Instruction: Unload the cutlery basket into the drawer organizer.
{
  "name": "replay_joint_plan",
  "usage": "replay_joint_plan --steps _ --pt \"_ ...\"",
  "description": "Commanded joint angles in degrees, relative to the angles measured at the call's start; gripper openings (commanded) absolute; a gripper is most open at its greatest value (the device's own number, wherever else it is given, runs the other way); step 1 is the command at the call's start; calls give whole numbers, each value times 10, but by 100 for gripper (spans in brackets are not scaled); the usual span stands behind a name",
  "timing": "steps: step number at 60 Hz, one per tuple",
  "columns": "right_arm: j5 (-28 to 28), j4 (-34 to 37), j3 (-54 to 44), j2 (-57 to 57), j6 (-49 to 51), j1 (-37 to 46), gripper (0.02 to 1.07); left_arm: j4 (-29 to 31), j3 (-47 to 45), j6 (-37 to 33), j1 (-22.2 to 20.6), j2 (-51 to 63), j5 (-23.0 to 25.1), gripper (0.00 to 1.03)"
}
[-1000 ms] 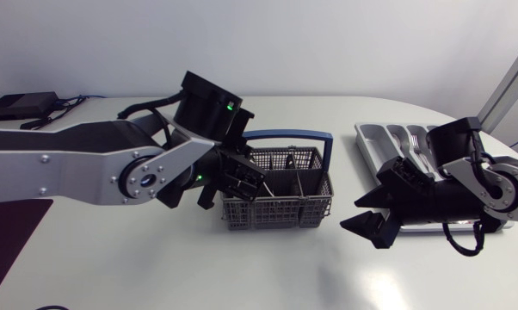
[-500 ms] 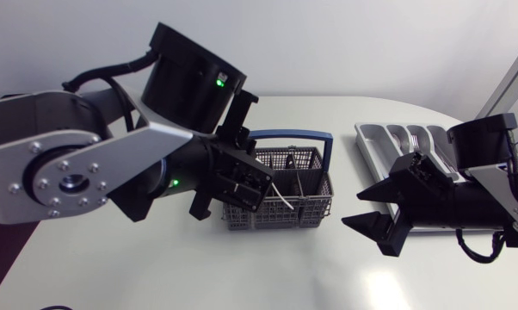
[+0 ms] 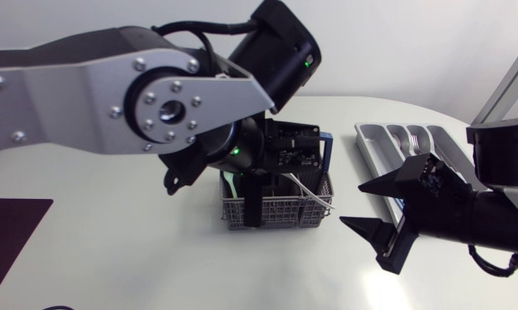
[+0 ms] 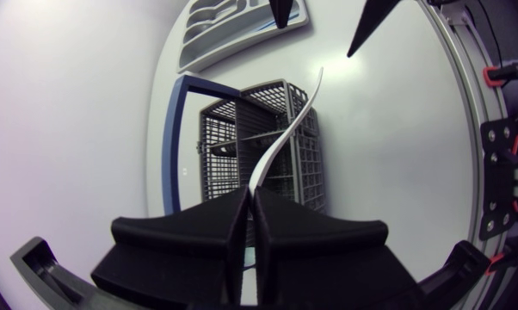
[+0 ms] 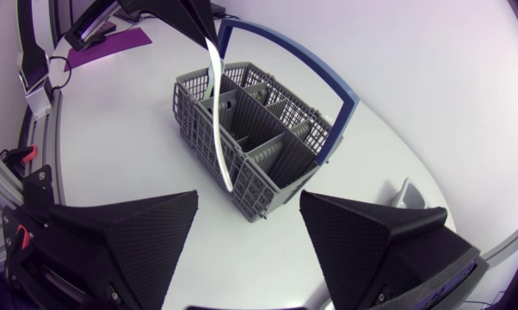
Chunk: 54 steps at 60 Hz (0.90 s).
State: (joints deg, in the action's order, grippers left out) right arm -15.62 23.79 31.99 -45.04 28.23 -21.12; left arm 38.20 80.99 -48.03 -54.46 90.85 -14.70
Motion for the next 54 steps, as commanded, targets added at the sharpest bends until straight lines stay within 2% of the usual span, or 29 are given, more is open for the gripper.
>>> replay_joint_plan --steps 1,13,24,38,41,54 --pt "38 -12 -24 19 -20 -40 88 23 40 79 -4 33 14 5" --pt "162 -84 -57 30 -21 -139 88 99 110 168 -2 71 67 5" --pt "236 -160 -82 16 -5 -194 87 125 142 206 -2 93 107 5" --pt "309 -266 -108 -18 50 -226 59 194 203 255 6 130 186 5" --pt "328 -284 -113 -21 63 -239 49 208 217 267 7 140 189 5" --pt "356 -290 -114 -22 80 -265 28 232 241 281 16 159 195 5"
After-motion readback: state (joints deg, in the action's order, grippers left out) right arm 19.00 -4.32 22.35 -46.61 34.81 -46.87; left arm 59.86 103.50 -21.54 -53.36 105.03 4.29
